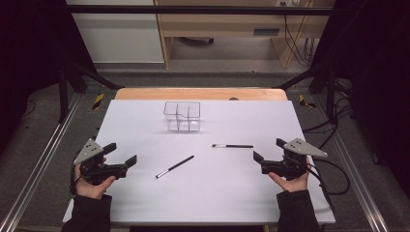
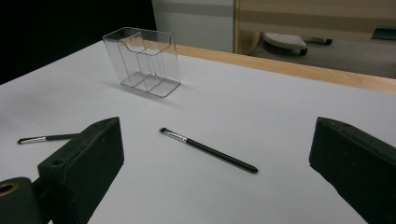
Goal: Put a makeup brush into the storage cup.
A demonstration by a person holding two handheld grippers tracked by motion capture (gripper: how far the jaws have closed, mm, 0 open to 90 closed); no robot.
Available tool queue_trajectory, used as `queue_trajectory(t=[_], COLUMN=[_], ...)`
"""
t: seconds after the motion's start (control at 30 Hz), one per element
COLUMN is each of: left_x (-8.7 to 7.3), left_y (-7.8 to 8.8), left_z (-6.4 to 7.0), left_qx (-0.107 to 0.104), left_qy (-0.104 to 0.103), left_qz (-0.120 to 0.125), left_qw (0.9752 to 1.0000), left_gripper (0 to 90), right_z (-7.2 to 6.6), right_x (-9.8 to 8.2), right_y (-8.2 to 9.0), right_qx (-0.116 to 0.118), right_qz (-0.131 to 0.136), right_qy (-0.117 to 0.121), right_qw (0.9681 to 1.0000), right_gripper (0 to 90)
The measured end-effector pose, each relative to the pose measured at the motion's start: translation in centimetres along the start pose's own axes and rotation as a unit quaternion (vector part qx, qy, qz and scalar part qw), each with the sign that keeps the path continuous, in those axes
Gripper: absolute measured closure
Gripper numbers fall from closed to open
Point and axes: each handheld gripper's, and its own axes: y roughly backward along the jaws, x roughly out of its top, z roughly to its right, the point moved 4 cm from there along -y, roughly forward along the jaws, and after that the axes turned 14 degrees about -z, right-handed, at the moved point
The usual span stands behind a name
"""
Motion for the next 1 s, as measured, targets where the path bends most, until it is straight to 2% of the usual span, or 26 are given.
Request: queue_trajectory(t=[0.23,0.43,0.77,0.83,1.0], left_x=[0.0,0.0,0.2,0.2,0.2], left_y=[-0.3,-1.0,-2.0,-2.2,-2.5], left_z=[0.4,0.9,2.1,2.5,3.0], left_qx=[-0.001,-0.006,-0.017,-0.019,-0.022], left_qy=[-0.007,-0.012,-0.028,-0.034,-0.04], left_qz=[-0.011,-0.03,-0.05,-0.057,-0.062], left_qw=[0.9999,0.9995,0.9982,0.9976,0.997], left_gripper=[4.9,5.3,5.9,6.3,7.4], right_z=[0.0,-0.1,-1.1,-1.3,-1.4], right_x=[0.0,-0.1,-0.1,-0.1,-0.2], right_y=[0.0,-0.1,-0.5,-0.8,-0.9], right_qx=[-0.005,-0.009,-0.004,0.004,0.004], right_qz=[-0.005,-0.01,-0.02,-0.022,-0.026], right_qy=[-0.003,-0.001,0.011,0.01,0.011], right_qw=[1.0,0.9999,0.9997,0.9997,0.9996], right_gripper=[3.6,3.6,3.9,3.9,3.7])
